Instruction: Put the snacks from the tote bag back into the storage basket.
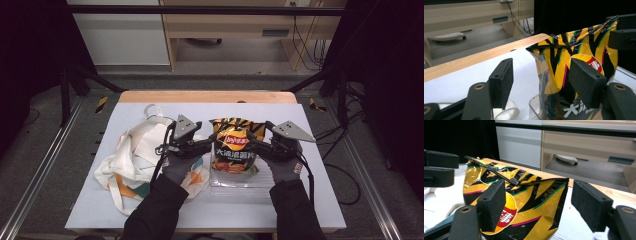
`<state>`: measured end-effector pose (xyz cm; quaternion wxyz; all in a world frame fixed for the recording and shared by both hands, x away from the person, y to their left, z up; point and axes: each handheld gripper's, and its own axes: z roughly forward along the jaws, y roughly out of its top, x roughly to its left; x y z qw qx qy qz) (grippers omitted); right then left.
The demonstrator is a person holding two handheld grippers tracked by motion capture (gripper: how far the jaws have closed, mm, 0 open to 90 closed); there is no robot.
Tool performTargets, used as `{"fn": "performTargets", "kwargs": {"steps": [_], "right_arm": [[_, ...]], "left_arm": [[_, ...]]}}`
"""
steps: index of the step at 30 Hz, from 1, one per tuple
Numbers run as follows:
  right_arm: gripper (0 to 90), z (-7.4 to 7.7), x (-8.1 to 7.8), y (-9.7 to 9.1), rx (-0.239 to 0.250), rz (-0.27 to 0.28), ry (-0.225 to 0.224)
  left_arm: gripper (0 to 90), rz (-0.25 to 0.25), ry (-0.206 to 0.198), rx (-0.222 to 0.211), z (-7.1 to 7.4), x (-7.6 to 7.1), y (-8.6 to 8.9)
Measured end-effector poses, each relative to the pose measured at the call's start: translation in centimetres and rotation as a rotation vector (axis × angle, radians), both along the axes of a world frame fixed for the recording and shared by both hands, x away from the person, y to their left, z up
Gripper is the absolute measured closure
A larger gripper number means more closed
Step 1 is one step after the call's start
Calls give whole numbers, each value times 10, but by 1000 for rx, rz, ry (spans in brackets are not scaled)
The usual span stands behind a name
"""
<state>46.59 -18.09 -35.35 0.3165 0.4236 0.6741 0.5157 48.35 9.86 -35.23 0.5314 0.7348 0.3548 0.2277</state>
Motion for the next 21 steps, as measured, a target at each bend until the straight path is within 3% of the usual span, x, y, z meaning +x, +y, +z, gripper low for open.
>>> {"fn": "performTargets", "kwargs": {"steps": [5,10,21], "right_arm": [[240,3,-4,0,-12,11,-3],[213,5,-8,-2,-14,21,-3],[154,6,-25,-11,-27,43,-19]], "left_arm": [[355,-31,13,-19,6,-6,18],[353,-23,-5,17,10,-15,36],[347,-4,-32,31,10,-34,76]]}}
